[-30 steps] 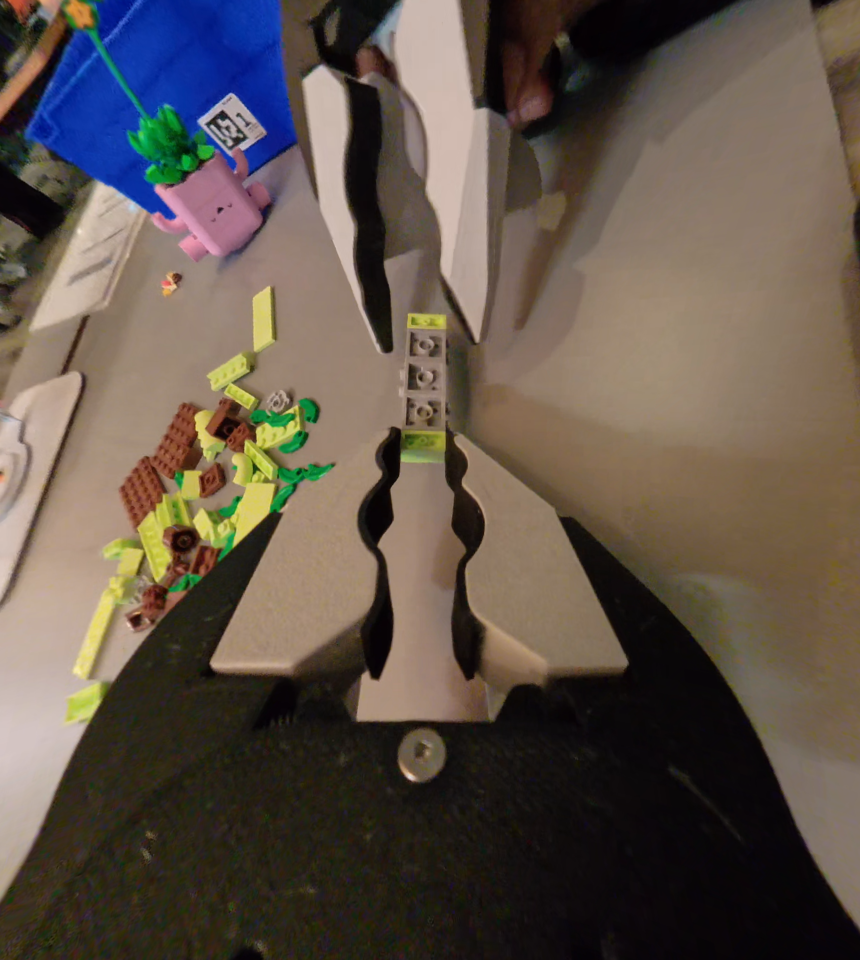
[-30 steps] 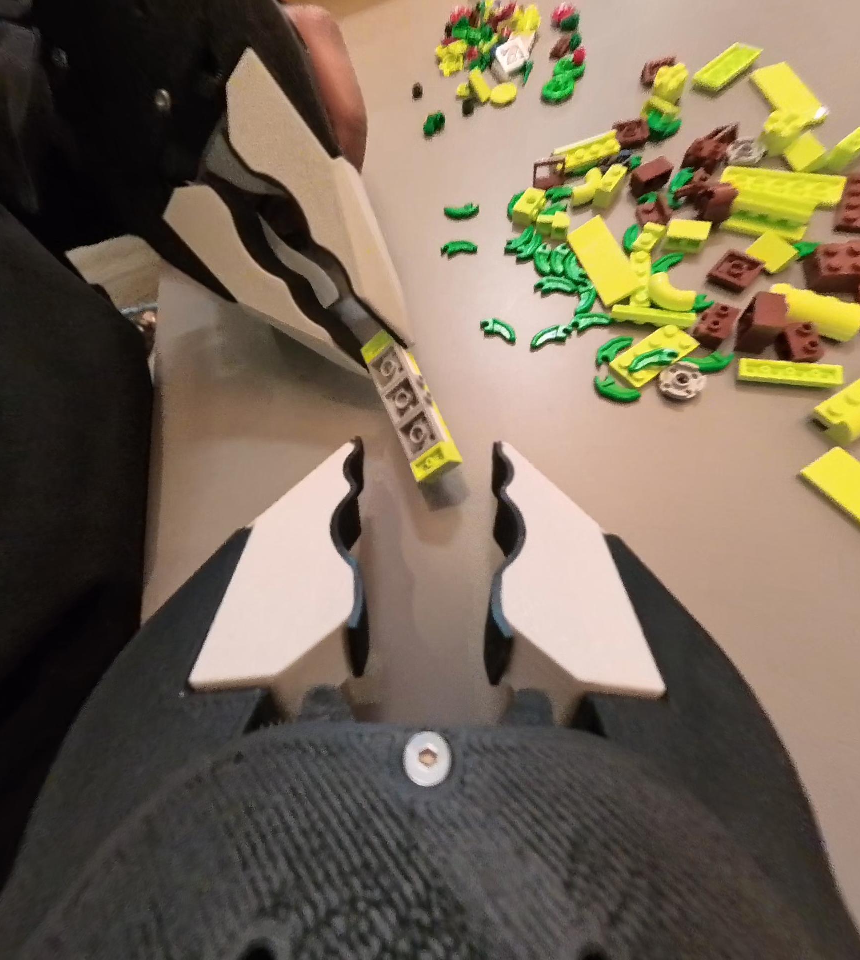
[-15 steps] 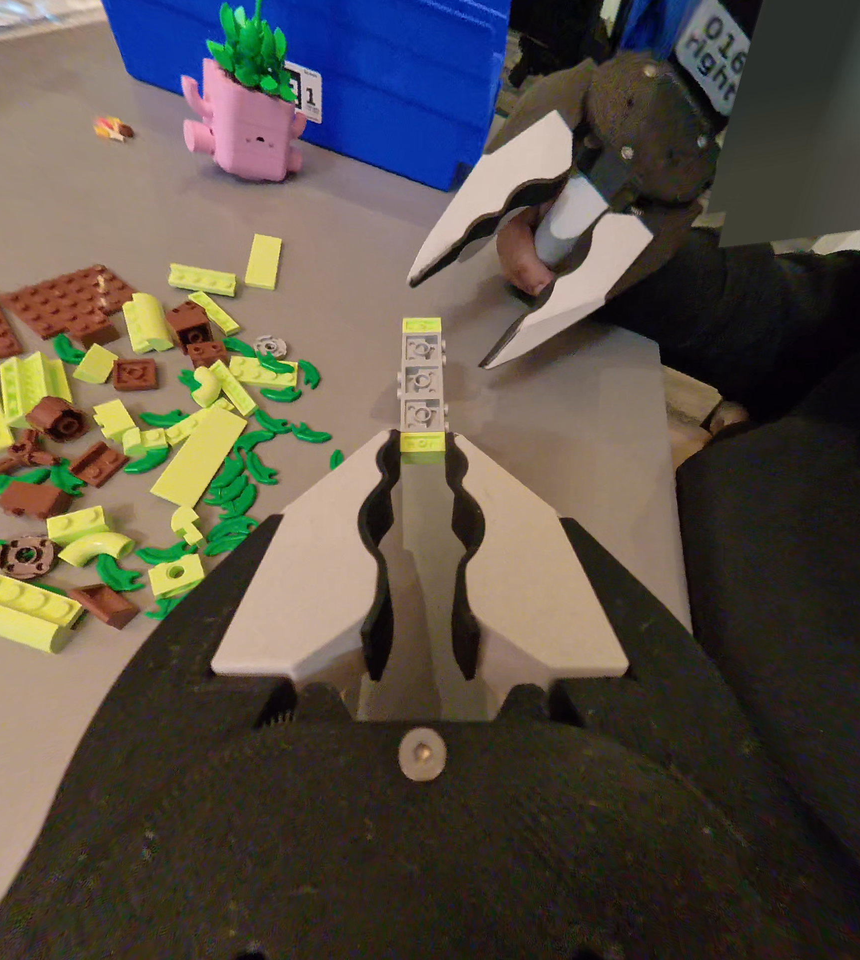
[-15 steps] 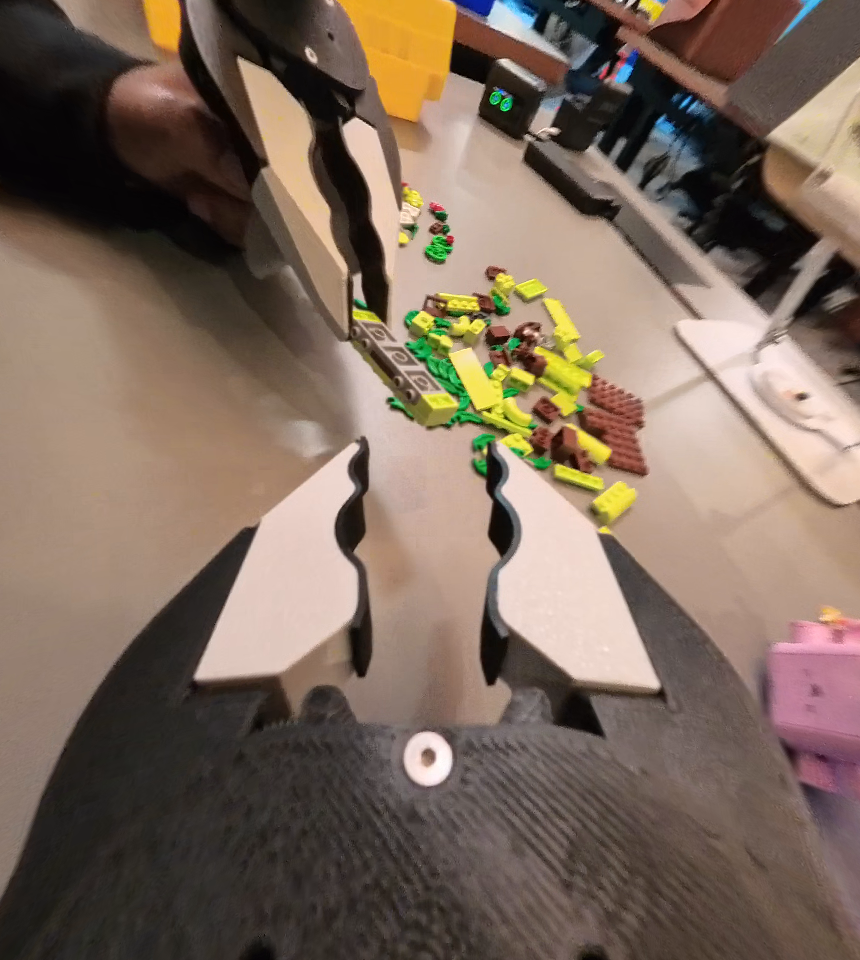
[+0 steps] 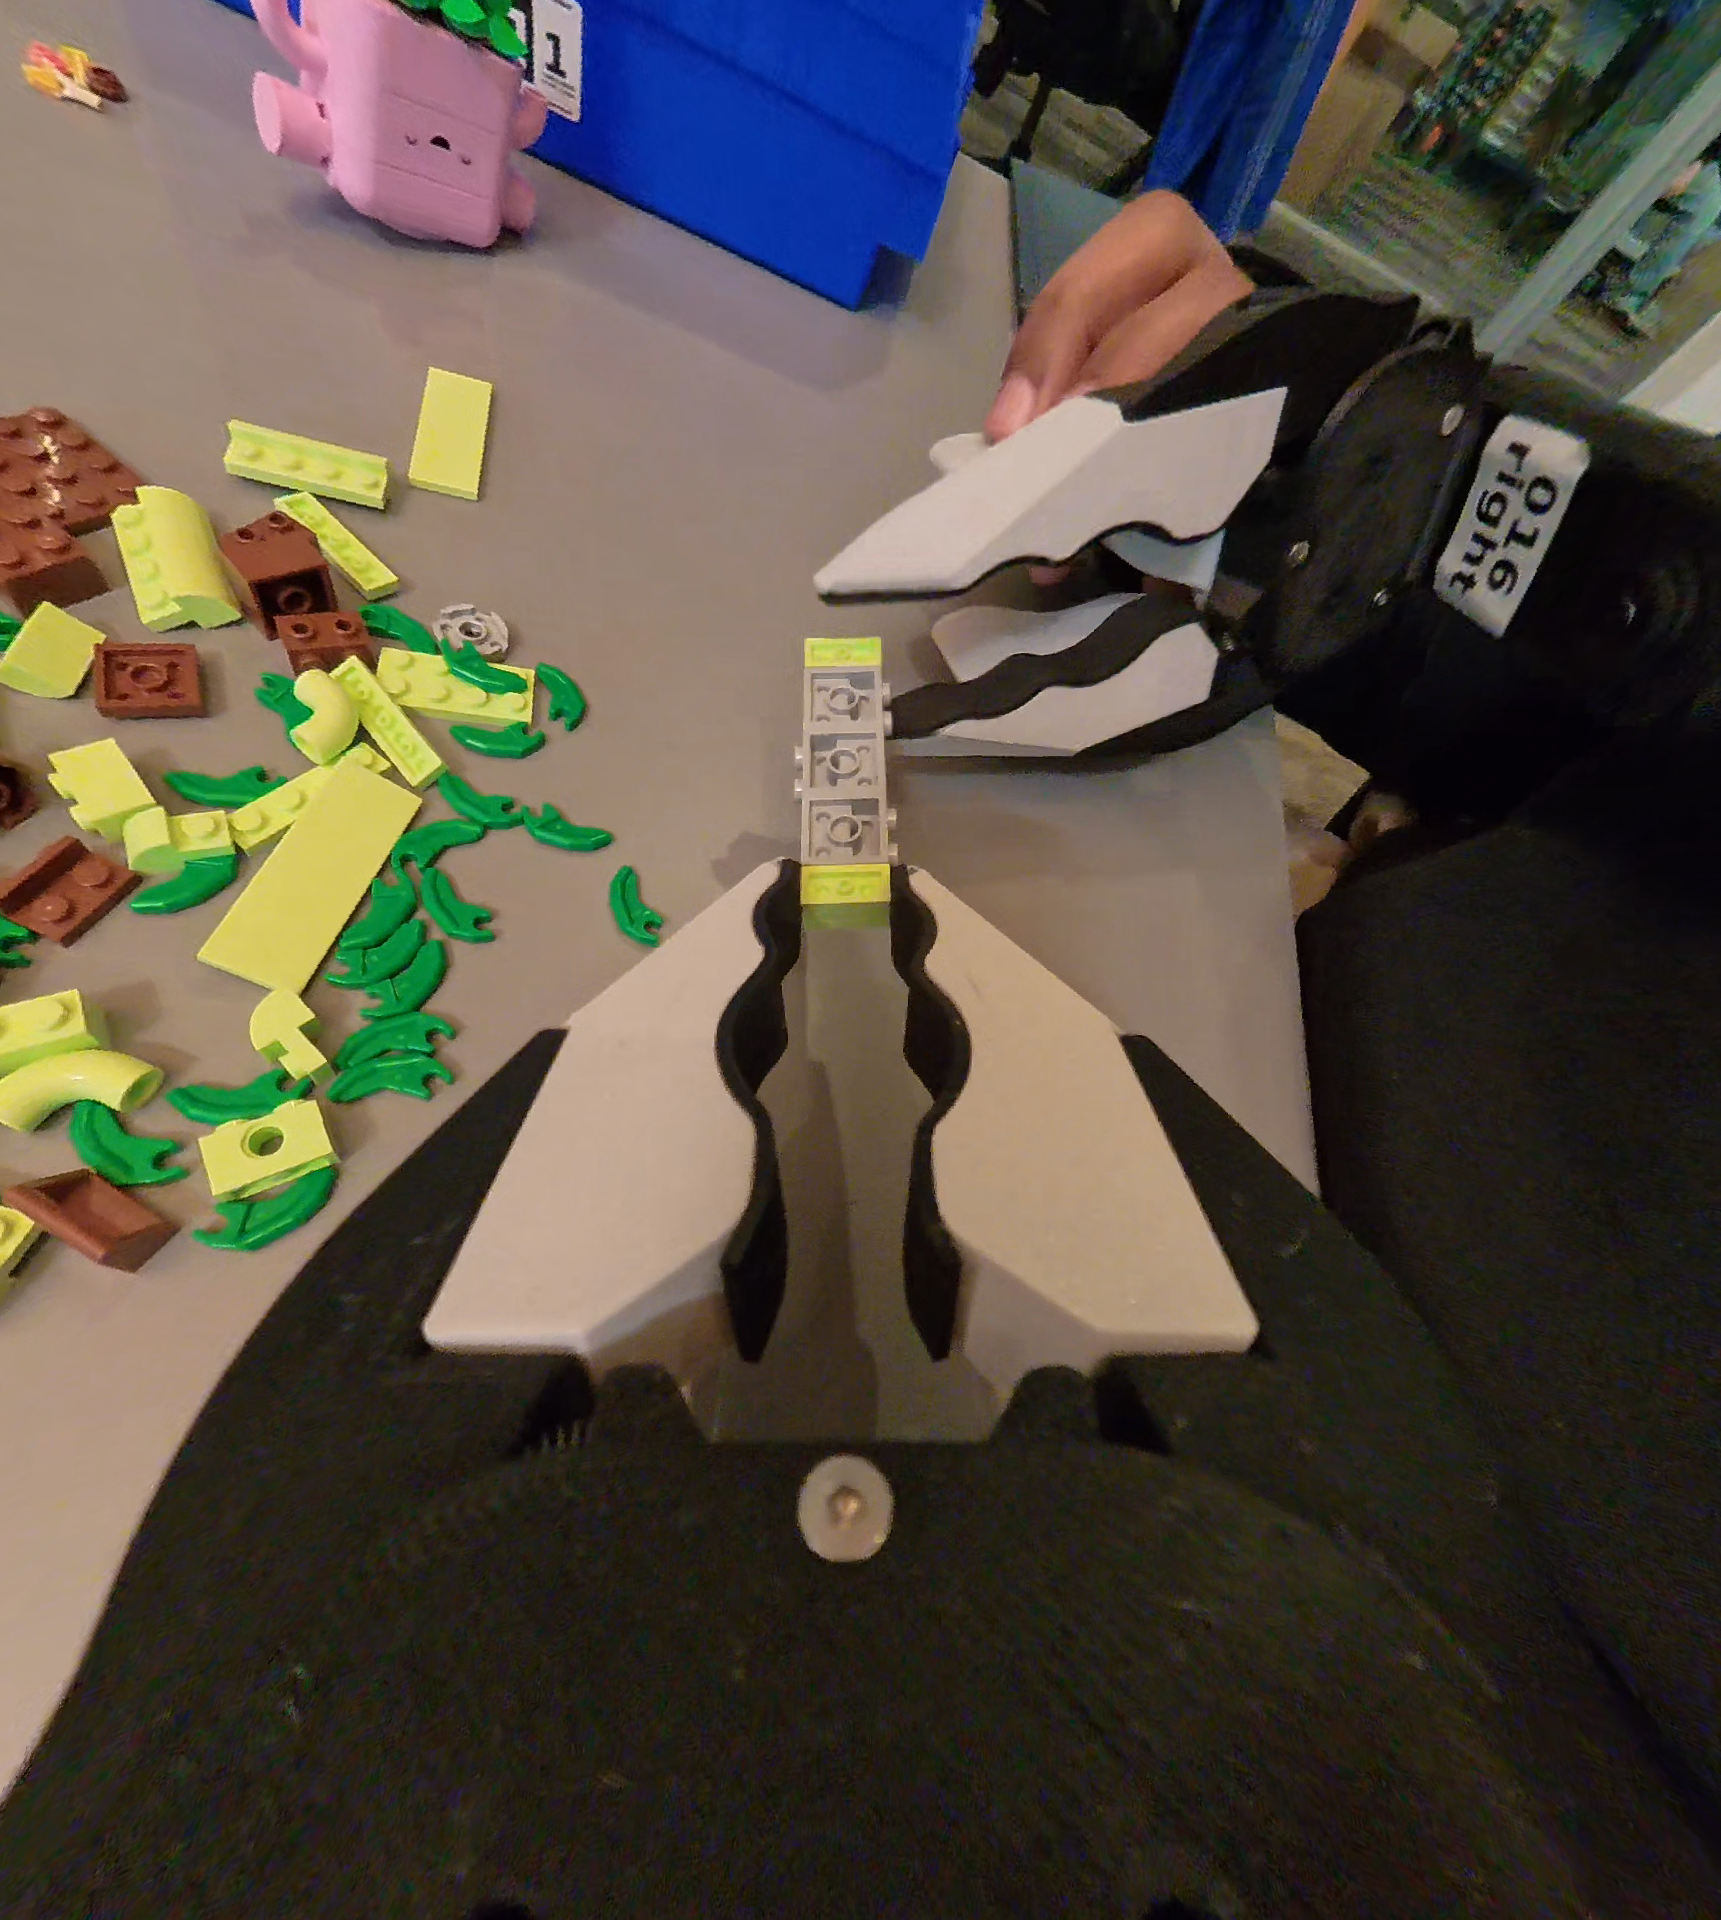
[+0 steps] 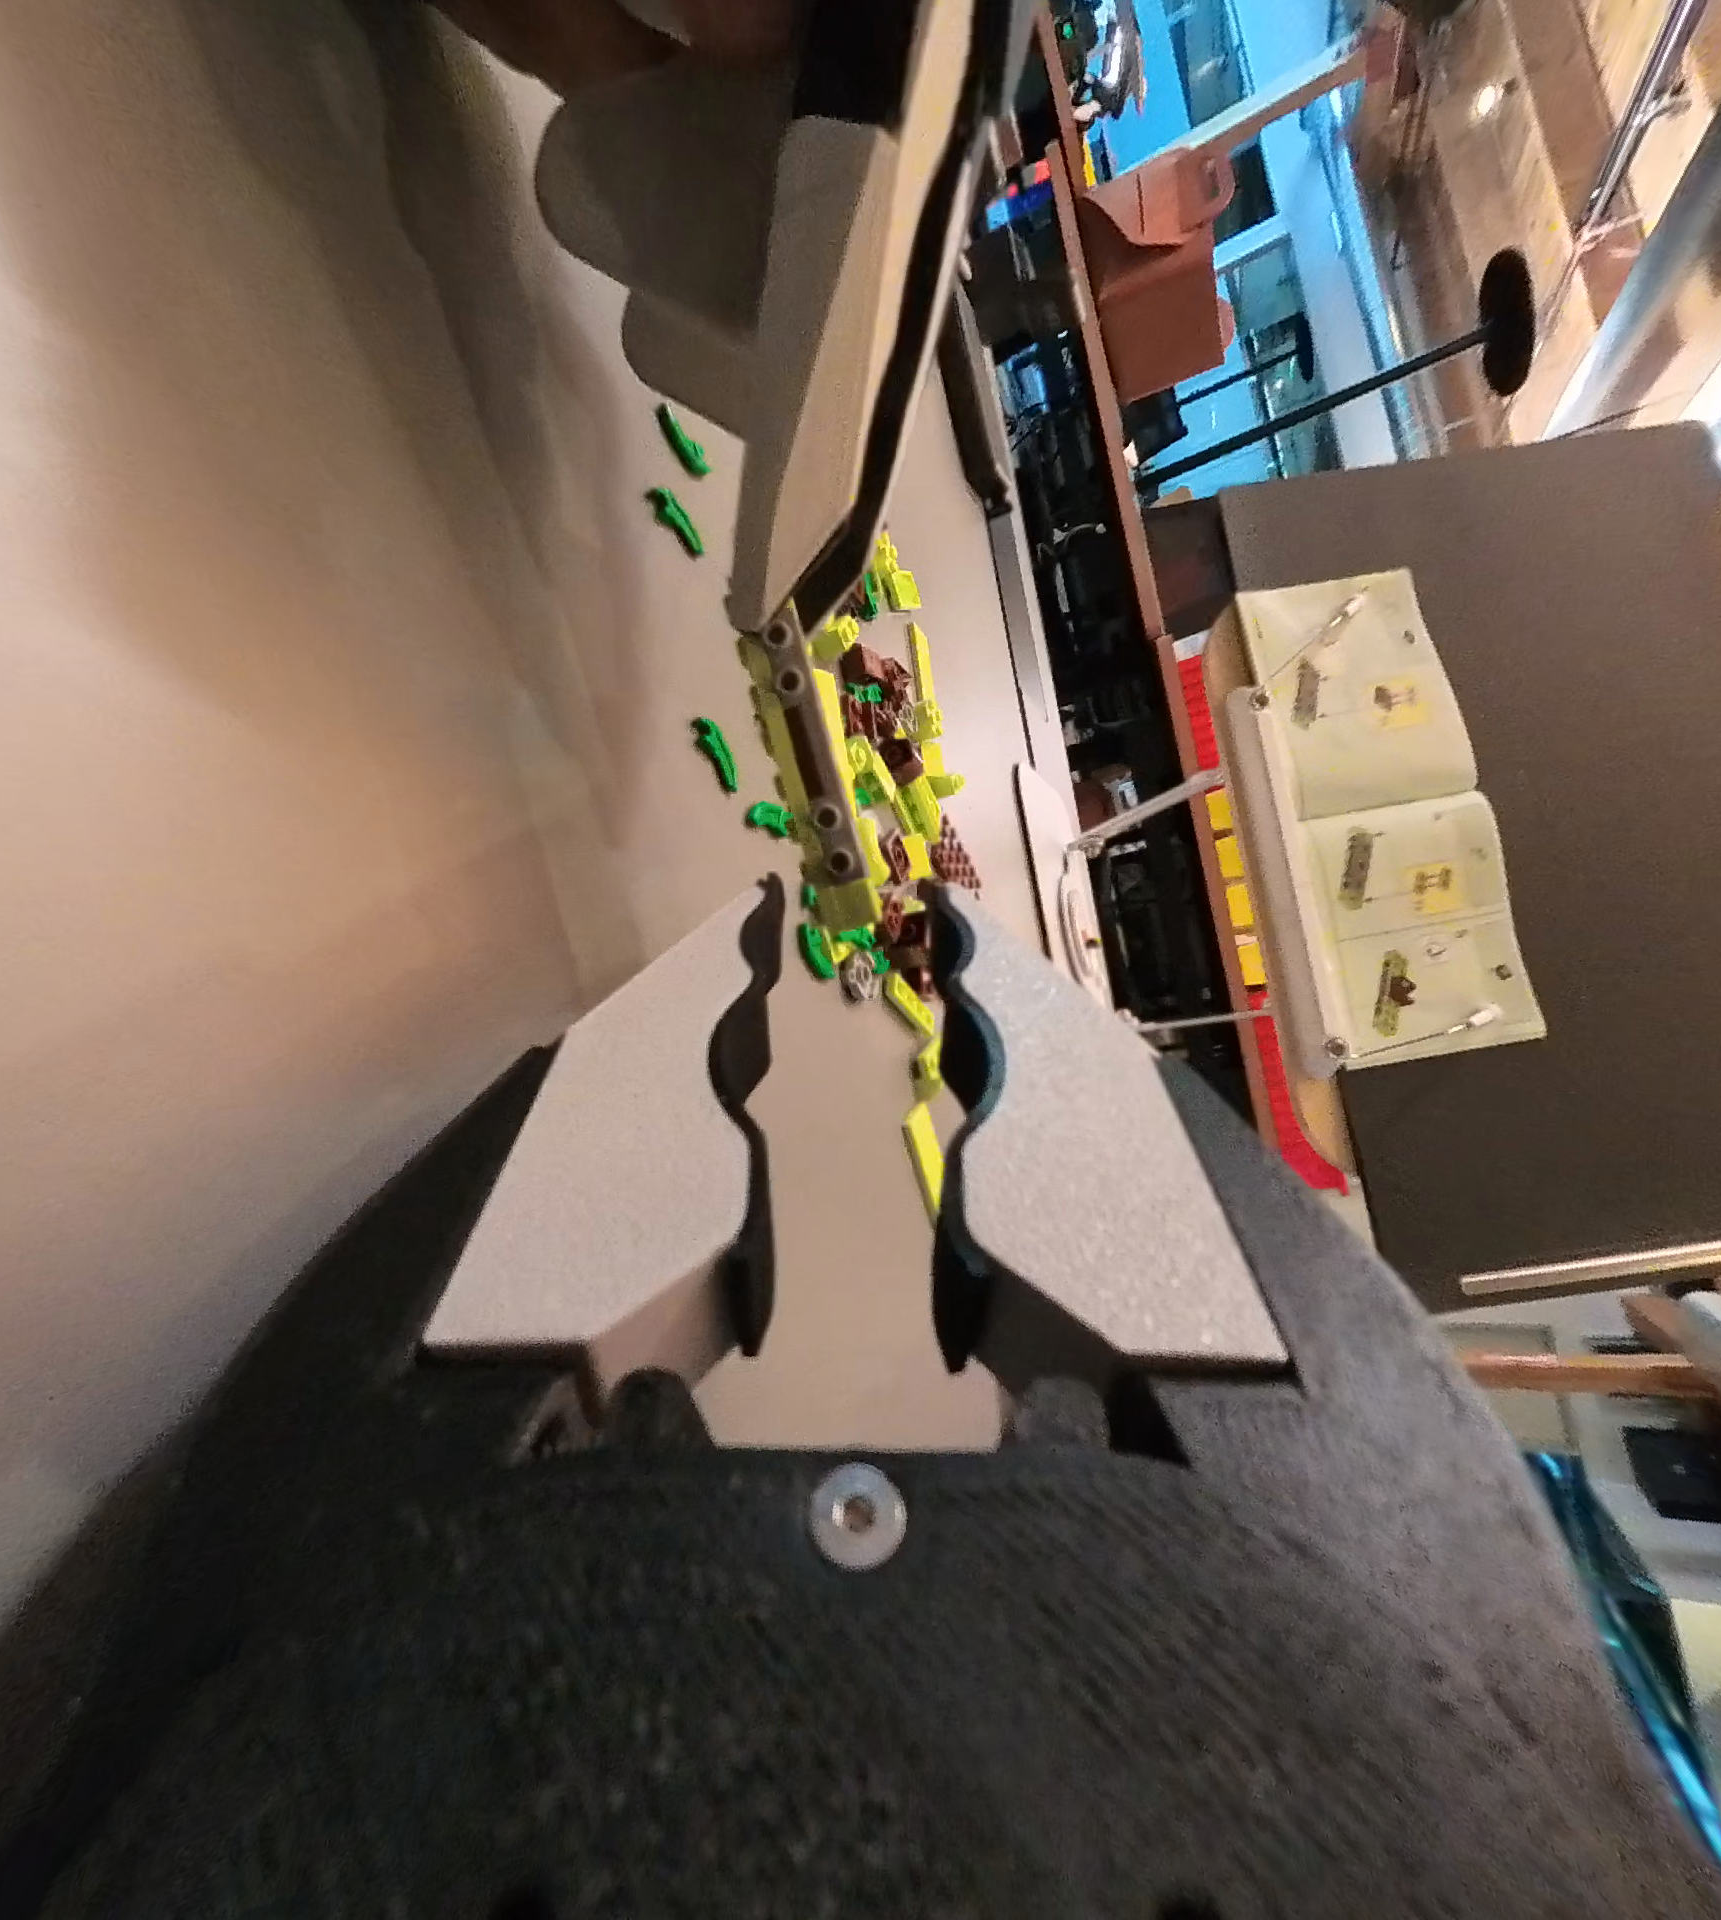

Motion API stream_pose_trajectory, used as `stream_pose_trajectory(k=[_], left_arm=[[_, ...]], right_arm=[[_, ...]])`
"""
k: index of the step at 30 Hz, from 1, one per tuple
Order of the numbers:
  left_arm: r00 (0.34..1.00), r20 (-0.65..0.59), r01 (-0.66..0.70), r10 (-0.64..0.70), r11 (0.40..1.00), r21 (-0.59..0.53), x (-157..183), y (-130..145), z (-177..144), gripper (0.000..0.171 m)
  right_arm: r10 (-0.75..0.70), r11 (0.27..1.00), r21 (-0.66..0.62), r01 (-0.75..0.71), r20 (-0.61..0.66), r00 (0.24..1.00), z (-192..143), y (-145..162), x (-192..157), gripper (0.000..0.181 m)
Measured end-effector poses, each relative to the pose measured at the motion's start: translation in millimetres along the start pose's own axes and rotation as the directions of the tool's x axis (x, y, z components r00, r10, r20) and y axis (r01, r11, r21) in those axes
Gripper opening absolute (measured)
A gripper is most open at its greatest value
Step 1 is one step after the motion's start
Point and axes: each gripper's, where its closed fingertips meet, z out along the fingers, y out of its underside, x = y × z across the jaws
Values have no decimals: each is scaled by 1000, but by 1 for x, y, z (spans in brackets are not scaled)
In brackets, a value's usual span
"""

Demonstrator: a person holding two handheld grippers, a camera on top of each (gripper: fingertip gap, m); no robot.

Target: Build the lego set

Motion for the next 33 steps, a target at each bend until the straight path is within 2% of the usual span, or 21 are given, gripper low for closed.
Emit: stream_pose_trajectory(k=[10, 20, 26, 28, 30, 33], left_arm=[[1000, -23, -14, 14, 1000, 2, 5, 0, 1, 15], [999, -32, -15, 15, 1000, 7, 6, -1, 0, 16], [1000, -25, -2, 3, 999, 35, 5, -5, -1, 17], [1000, -14, -8, 9, 998, 62, 4, -8, -3, 28], [1000, 4, -31, 31, 995, 94, 4, -13, -5, 36], [991, 70, -122, 114, 985, 124, 4, -19, -8, 37]], right_arm=[[-43, 998, -36, 43, 7, 999, 3, 3, -5, 12], [-79, 995, -62, 81, 30, 996, 3, 5, -9, 10], [-7, 997, -77, 13, 80, 997, 3, 6, -12, 10], [40, 996, -78, -33, 82, 996, 3, 7, -9, 10], [92, 993, -78, -85, 98, 991, 3, 9, -9, 10], [175, 984, -72, -166, 149, 973, 2, 9, -13, 10]])
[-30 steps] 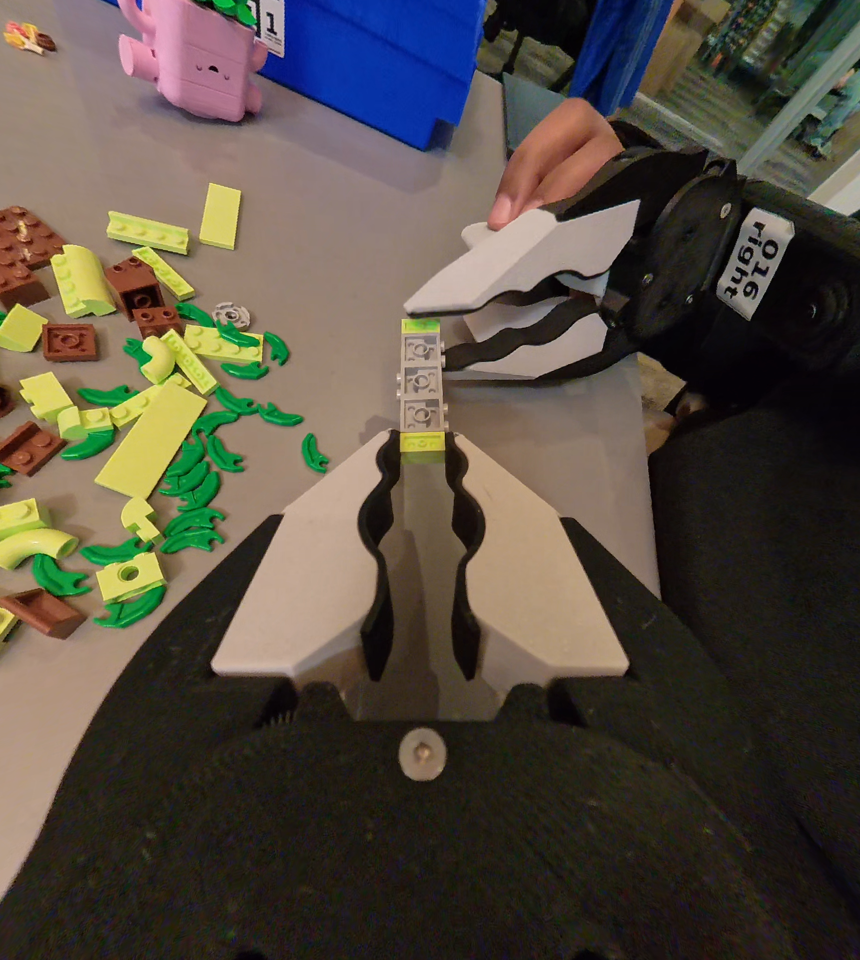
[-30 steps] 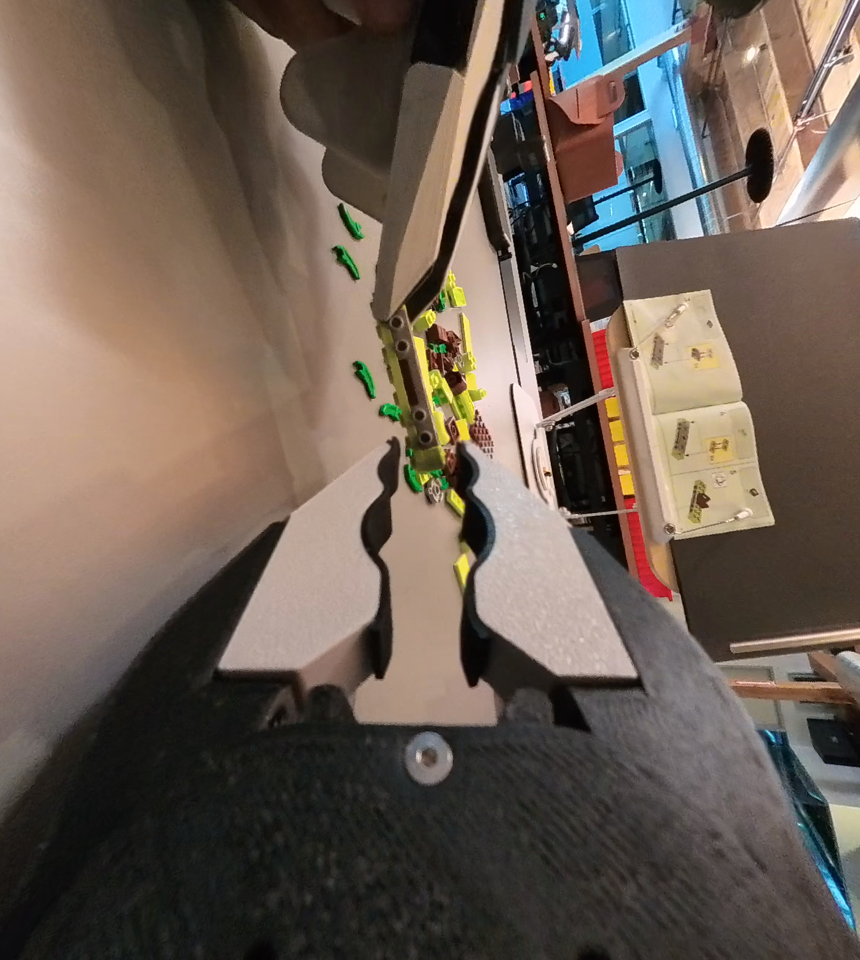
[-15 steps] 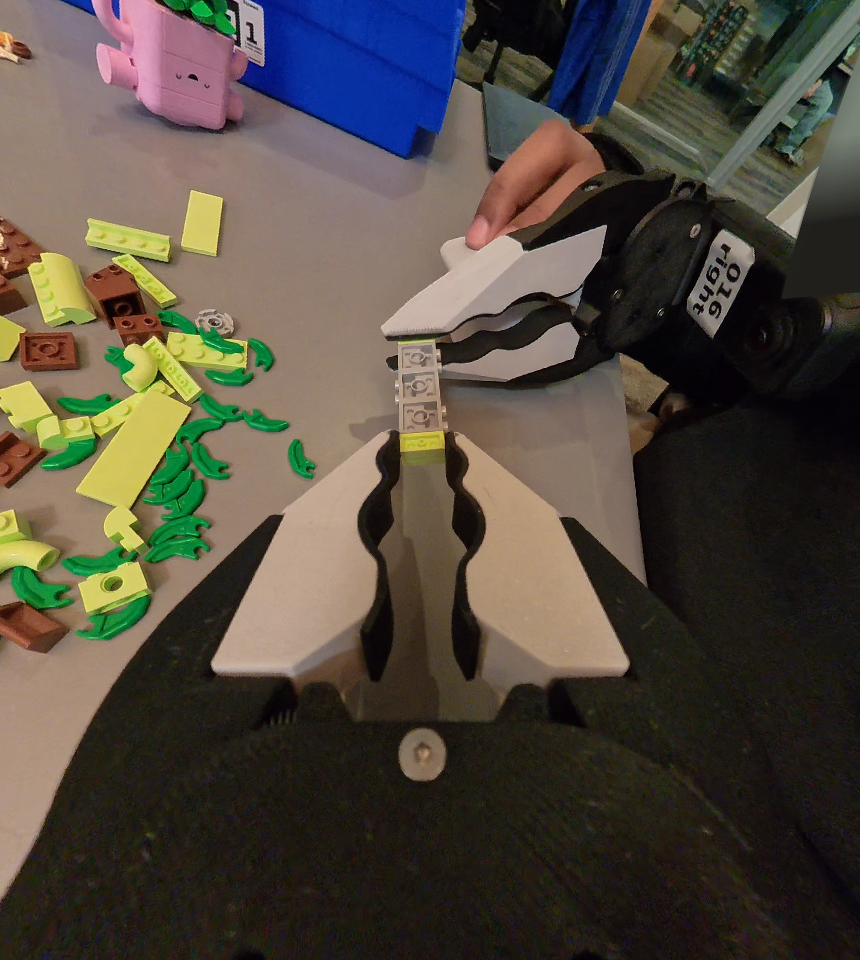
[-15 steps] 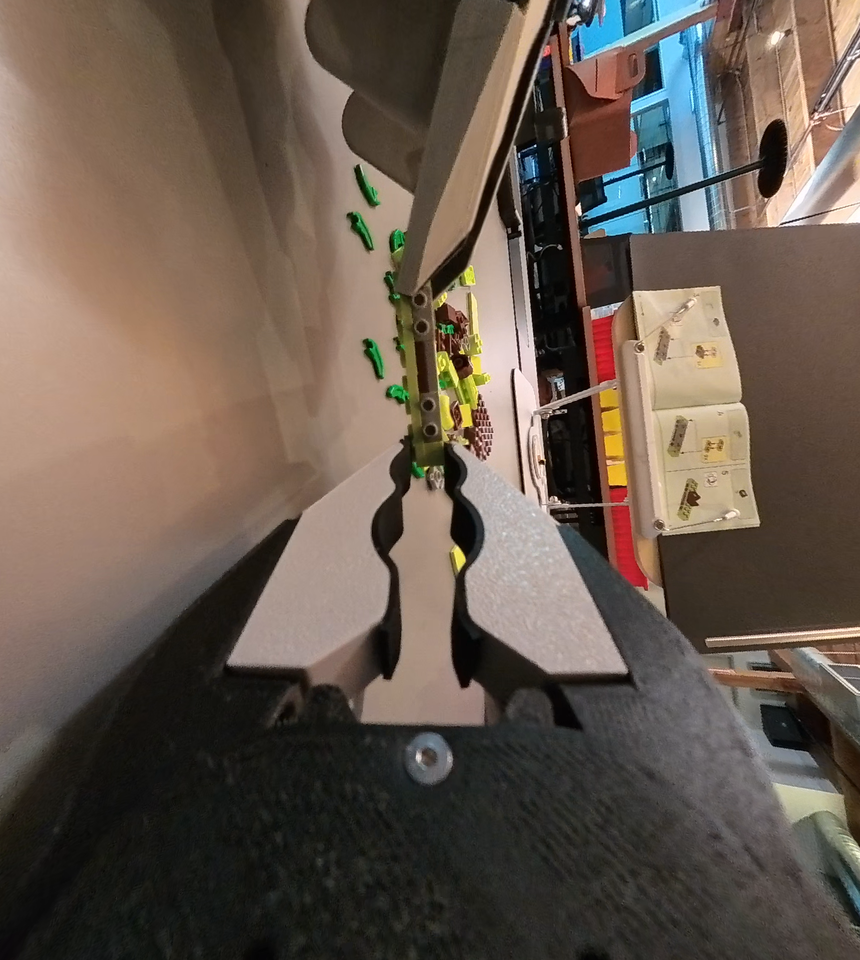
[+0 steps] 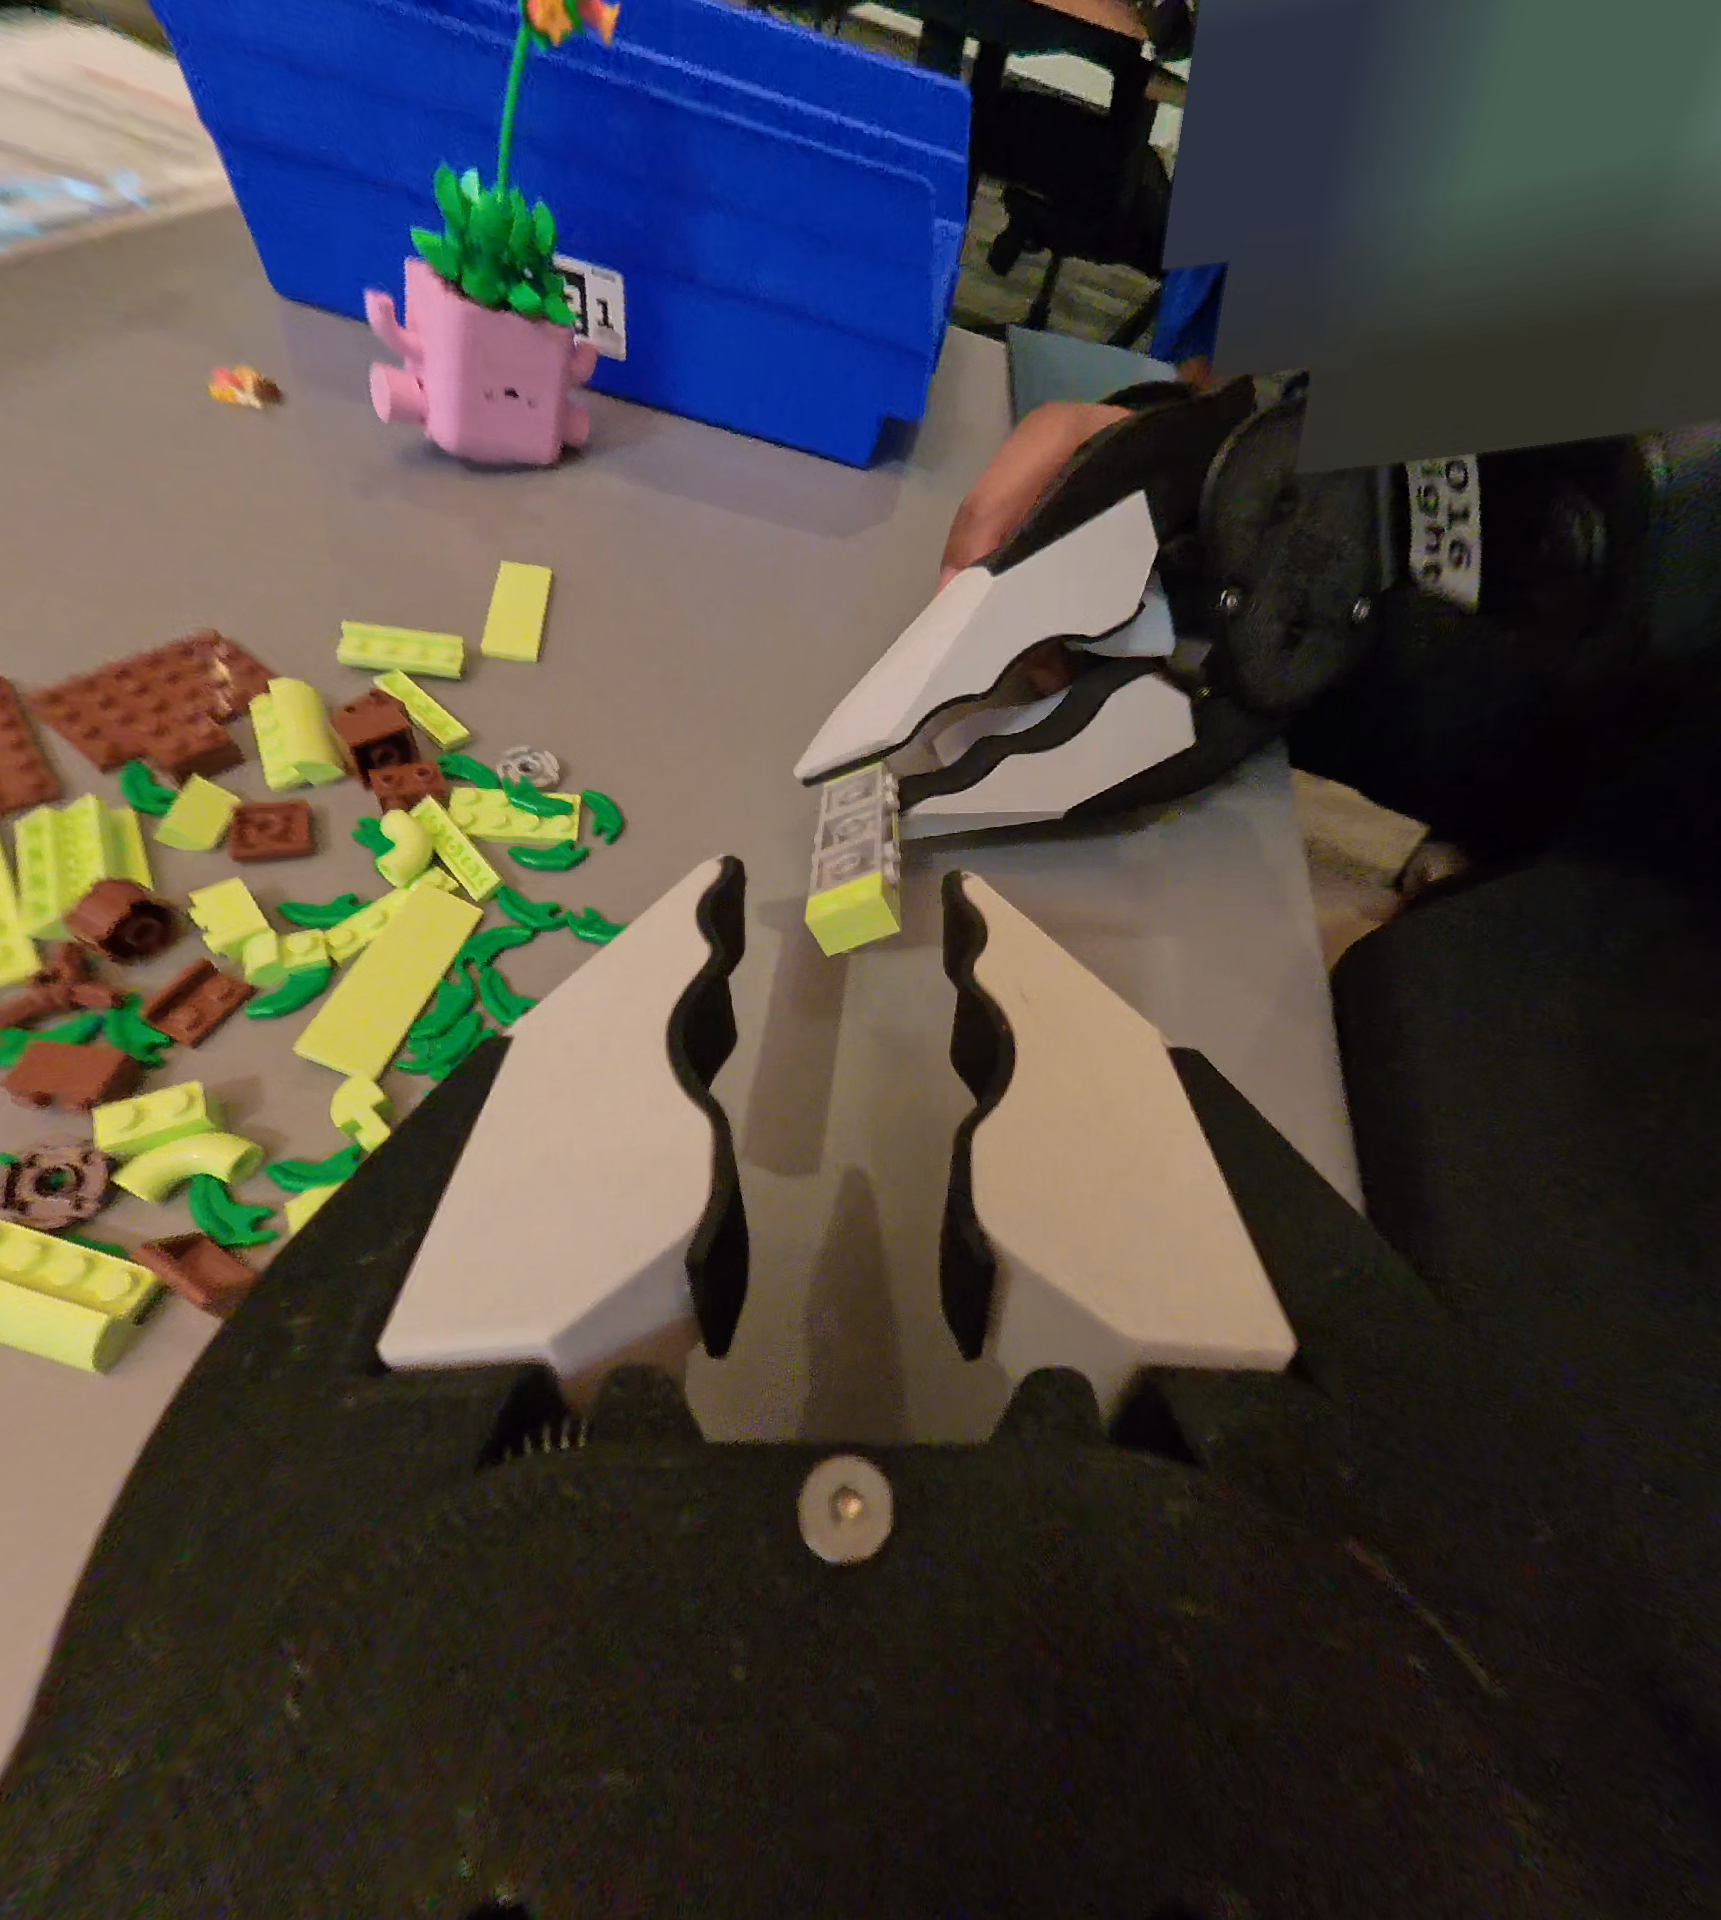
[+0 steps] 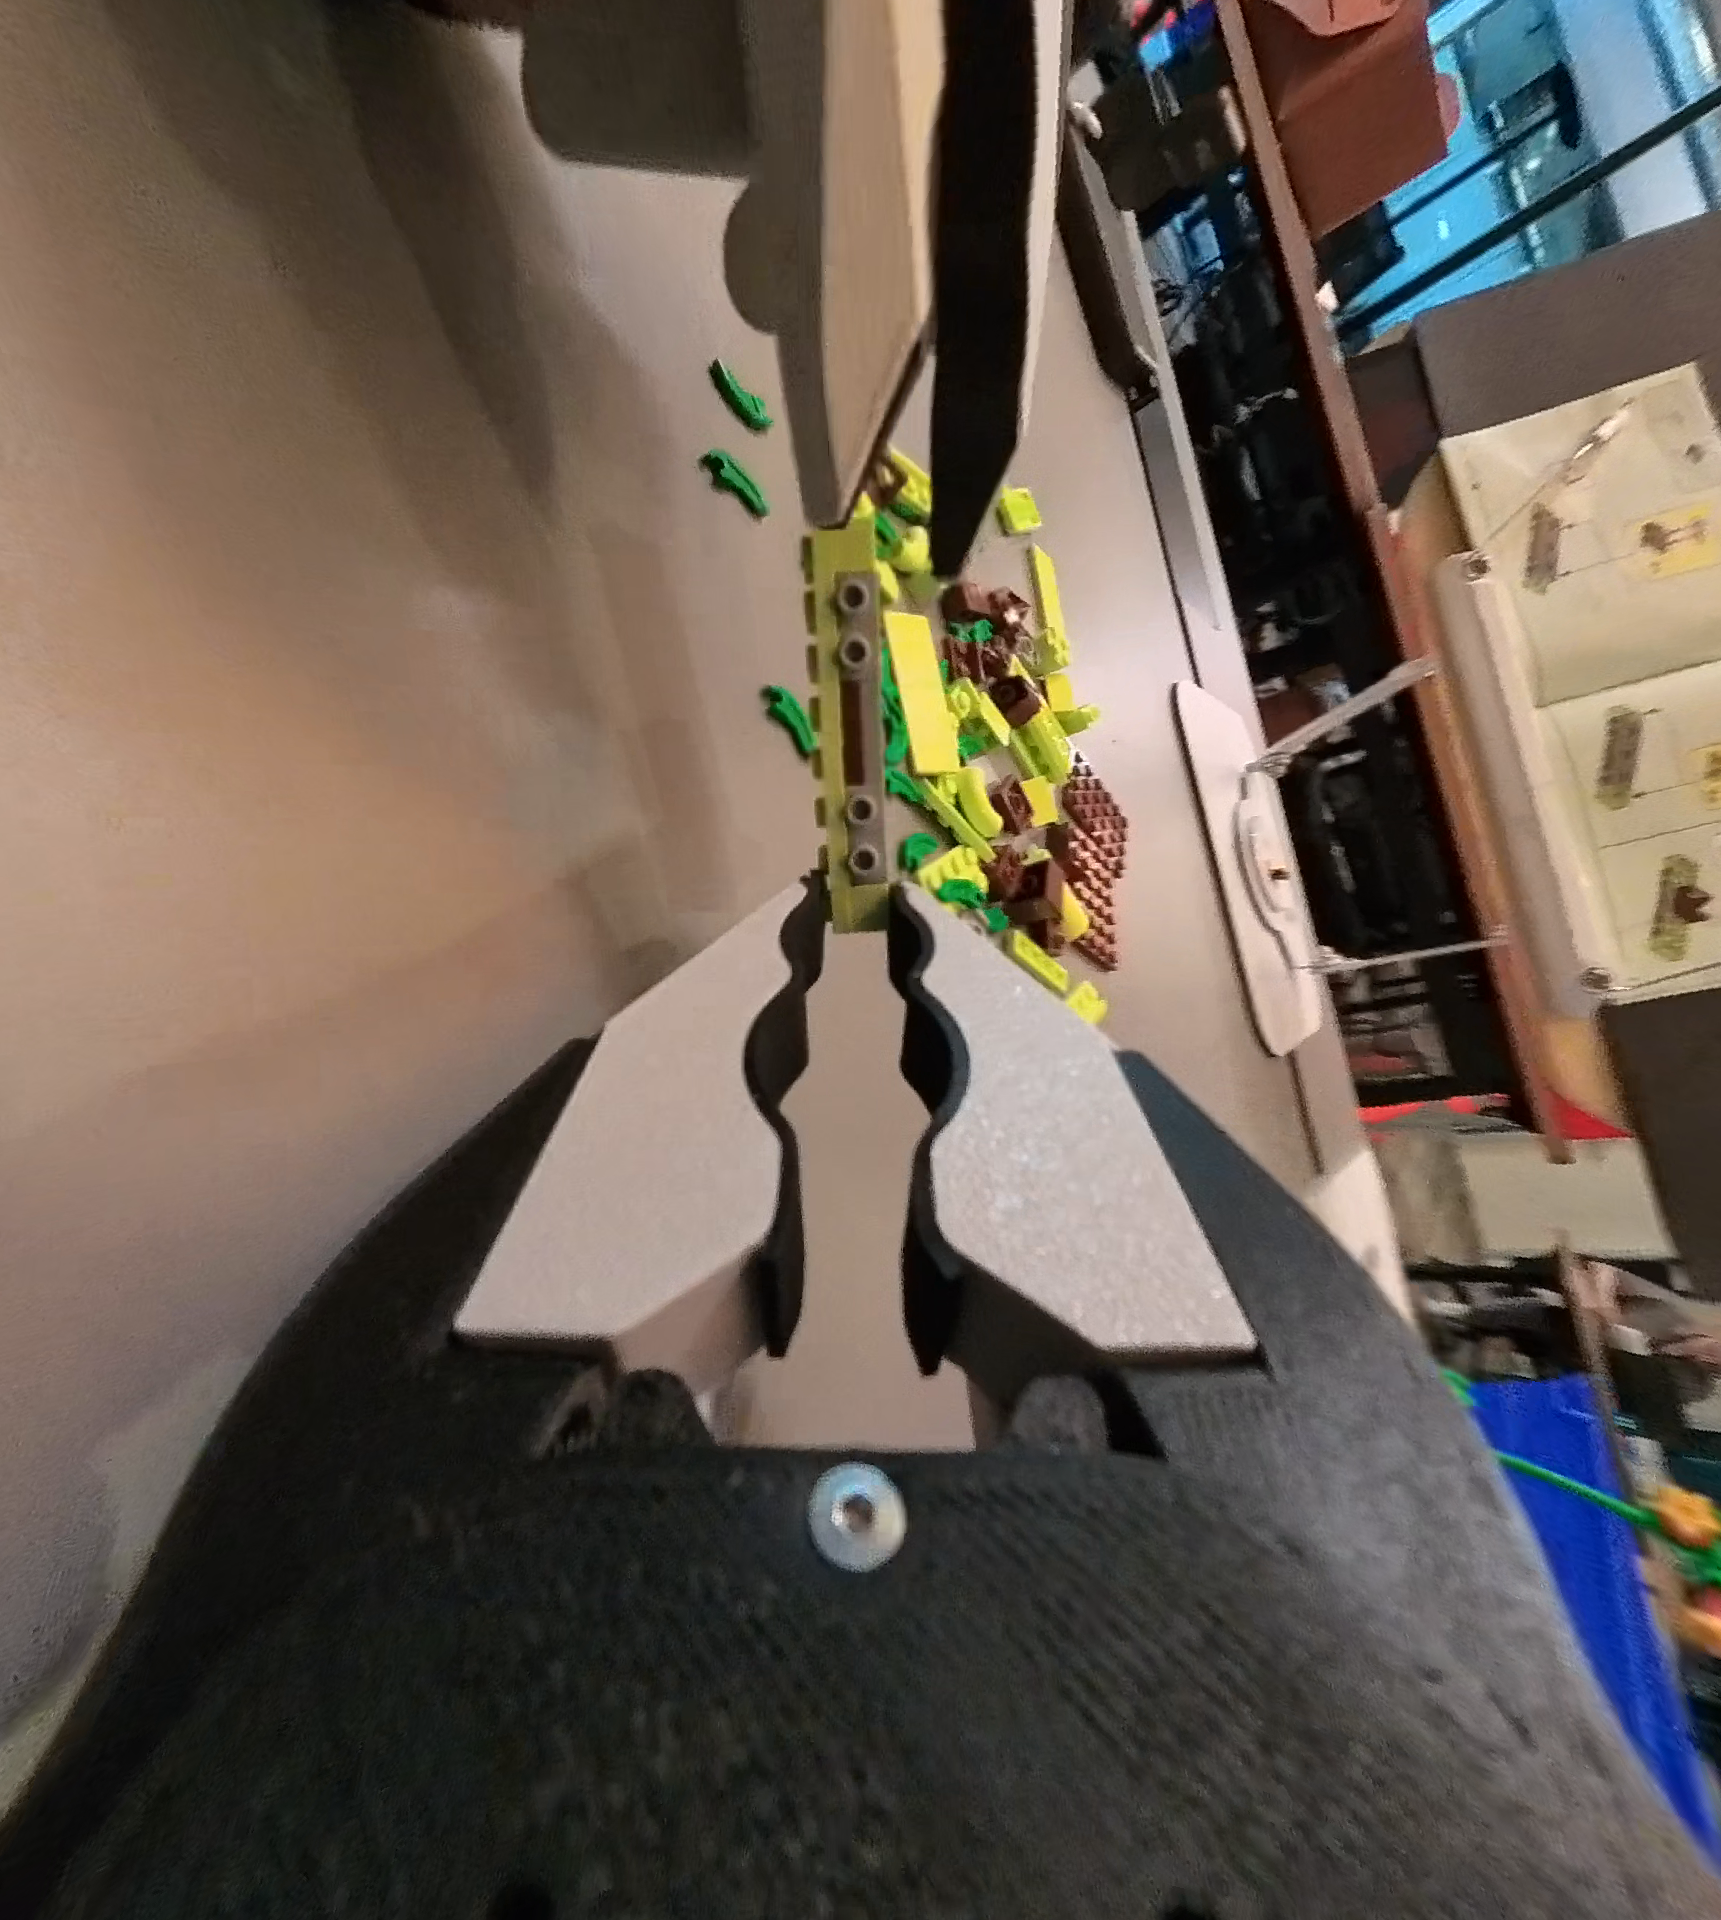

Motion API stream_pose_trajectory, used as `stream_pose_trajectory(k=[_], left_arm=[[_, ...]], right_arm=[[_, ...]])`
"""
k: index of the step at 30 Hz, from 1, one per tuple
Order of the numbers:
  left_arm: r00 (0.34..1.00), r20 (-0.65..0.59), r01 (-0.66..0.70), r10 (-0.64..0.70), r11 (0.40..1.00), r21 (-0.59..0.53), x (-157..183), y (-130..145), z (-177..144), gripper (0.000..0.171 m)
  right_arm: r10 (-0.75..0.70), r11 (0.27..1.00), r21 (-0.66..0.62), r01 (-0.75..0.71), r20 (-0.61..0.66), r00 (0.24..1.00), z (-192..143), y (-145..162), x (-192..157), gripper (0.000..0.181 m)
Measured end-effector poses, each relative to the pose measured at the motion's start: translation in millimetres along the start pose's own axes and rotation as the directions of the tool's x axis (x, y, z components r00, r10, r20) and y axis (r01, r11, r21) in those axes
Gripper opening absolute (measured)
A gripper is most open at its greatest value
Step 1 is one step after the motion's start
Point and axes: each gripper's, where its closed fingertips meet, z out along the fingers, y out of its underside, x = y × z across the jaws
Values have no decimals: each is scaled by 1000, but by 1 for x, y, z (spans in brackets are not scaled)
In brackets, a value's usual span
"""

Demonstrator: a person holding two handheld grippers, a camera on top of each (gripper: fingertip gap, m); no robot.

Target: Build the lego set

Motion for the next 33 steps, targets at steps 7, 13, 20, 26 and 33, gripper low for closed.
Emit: stream_pose_trajectory(k=[7, 13, 20, 26, 33], left_arm=[[970, 58, -236, 237, 971, -26, 12, 1, 4, 24], [984, 26, -177, 176, 983, 43, 13, -7, 0, 16], [989, -121, 106, -85, 978, 180, 14, -25, -1, 35], [980, -167, 142, -109, 968, 205, 22, -29, 1, 29], [963, -214, 211, -164, 952, 222, 23, -33, -1, 13]], right_arm=[[284, 948, 94, -305, 188, 940, -10, -16, -2, 10], [401, 885, 108, -453, 317, 859, -13, -23, -6, 9], [587, 701, 121, -703, 461, 665, -17, -44, 5, 9], [665, 580, 80, -811, 527, 528, -16, -49, 11, 9], [669, 552, 87, -829, 548, 503, -15, -60, 8, 10]])
